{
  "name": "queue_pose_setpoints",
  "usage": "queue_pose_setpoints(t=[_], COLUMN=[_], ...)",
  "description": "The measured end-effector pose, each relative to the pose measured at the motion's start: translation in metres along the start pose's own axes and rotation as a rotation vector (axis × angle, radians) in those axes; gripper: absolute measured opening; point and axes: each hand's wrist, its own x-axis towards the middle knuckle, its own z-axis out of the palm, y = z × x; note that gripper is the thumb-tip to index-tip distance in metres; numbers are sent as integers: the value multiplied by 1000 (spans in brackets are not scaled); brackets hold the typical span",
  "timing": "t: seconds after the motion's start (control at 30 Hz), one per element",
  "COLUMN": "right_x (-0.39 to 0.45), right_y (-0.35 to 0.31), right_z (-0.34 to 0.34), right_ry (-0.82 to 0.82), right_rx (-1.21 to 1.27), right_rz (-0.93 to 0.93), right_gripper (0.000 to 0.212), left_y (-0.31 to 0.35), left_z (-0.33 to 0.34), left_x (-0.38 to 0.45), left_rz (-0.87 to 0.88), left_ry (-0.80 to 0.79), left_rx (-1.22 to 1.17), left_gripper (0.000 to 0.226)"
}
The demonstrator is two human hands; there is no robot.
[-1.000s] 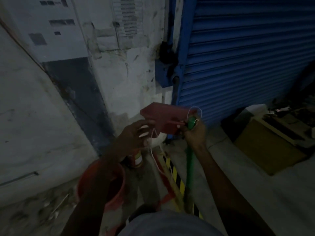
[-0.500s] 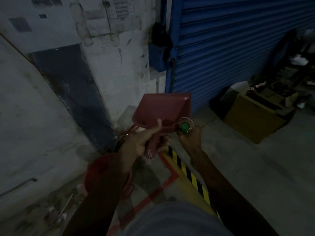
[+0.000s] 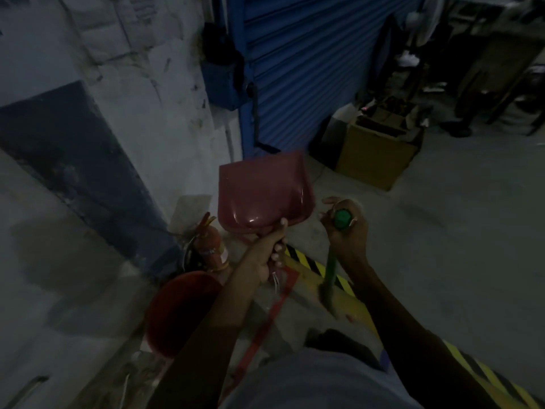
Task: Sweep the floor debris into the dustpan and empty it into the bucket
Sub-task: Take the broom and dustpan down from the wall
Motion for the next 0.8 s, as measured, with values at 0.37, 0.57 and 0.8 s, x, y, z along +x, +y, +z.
queue_pose_setpoints(t=[0.37, 0.57, 0.8], right_x=[-32, -49, -98], right_y=[-58, -73, -74], right_z=[-67, -98, -140], right_ry=[321, 245, 39], right_rx=[272, 376, 262], right_rz=[-247, -374, -343], right_gripper=[22, 24, 31], left_y=[-83, -98, -109], left_z=[28, 77, 115], left_x=[31, 18, -9], left_rz=[-137, -196, 118], left_ry=[26, -21, -20], left_rx=[-102, -85, -58], left_gripper=[59, 42, 26])
